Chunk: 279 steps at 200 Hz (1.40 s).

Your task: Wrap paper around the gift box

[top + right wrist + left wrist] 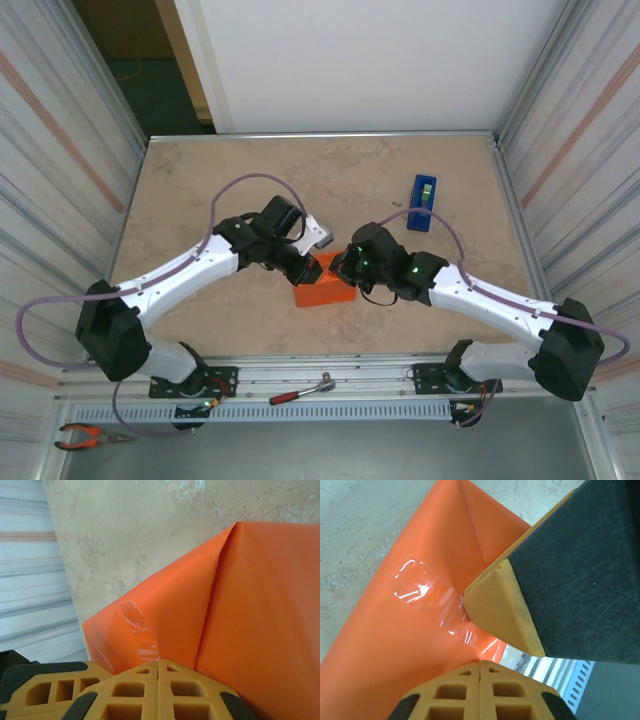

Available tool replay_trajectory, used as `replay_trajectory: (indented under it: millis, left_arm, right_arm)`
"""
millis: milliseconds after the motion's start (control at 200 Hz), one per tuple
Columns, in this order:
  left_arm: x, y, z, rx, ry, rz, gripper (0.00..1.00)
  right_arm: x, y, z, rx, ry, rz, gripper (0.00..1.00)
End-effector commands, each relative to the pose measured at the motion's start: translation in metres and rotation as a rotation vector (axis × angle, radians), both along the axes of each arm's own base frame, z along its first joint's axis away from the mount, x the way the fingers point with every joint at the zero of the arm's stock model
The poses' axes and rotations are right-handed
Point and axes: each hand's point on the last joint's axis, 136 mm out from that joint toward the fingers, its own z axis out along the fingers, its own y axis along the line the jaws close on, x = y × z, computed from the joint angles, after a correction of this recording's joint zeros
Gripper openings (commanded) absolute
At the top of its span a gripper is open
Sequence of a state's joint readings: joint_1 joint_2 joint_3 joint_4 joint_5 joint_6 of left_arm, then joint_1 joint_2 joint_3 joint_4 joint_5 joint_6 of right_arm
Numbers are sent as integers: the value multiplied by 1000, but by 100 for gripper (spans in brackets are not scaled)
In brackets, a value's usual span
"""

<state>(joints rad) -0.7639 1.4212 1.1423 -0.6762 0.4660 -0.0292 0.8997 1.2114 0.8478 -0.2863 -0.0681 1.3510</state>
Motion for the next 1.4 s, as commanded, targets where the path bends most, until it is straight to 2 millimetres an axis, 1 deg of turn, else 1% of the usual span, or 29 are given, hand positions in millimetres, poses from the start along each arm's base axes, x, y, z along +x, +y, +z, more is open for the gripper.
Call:
replay_trajectory:
  millis: [0, 230, 376, 526, 797, 1393]
  left_arm:
    - [-4, 13, -23, 100, -5, -13, 0]
    - [-6, 18, -31, 124, -3, -13, 0]
    - [-7, 18, -33, 126, 0, -12, 0]
    - [-7, 18, -35, 126, 4, -14, 0]
    - [-8, 19, -37, 130, 4, -12, 0]
    - [-9, 19, -39, 129, 6, -17, 0]
  right_arm:
    - [-25, -31, -57, -232, 132, 4, 0]
    - [-21, -27, -41, -206, 81, 19, 0]
    - [-18, -23, -32, -178, 57, 24, 11]
    - [-17, -19, -27, -157, 41, 33, 15]
    - [-17, -16, -22, -136, 30, 44, 17]
    - [-14, -22, -15, -156, 21, 48, 18]
